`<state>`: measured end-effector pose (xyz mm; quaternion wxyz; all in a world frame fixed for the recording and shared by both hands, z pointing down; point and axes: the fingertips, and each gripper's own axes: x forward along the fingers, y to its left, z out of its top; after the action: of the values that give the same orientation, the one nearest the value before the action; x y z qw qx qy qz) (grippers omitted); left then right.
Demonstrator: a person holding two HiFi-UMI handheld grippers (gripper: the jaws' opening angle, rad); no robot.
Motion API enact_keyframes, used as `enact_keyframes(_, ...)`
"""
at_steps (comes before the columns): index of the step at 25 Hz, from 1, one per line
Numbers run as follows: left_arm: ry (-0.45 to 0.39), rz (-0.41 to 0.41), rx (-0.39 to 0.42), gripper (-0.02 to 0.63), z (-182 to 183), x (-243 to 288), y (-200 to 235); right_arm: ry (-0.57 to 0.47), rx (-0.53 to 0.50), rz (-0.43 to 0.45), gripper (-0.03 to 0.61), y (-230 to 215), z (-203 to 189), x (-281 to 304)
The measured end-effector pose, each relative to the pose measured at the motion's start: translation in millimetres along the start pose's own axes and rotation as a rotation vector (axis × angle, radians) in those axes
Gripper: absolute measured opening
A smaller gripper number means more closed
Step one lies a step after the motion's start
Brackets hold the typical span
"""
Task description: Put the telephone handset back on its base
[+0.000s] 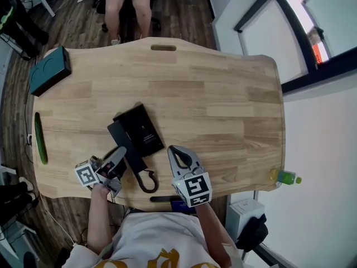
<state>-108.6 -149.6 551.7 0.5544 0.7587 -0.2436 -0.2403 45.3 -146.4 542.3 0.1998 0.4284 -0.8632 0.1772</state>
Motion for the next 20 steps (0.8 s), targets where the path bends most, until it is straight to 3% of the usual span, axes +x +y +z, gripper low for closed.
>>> enact_keyframes(20,0.014,0.026,-0.001,0.074,5.1,5.7,25.4,0.026,0.028,-0.010,0.003,-5.7,-6.2,9.5)
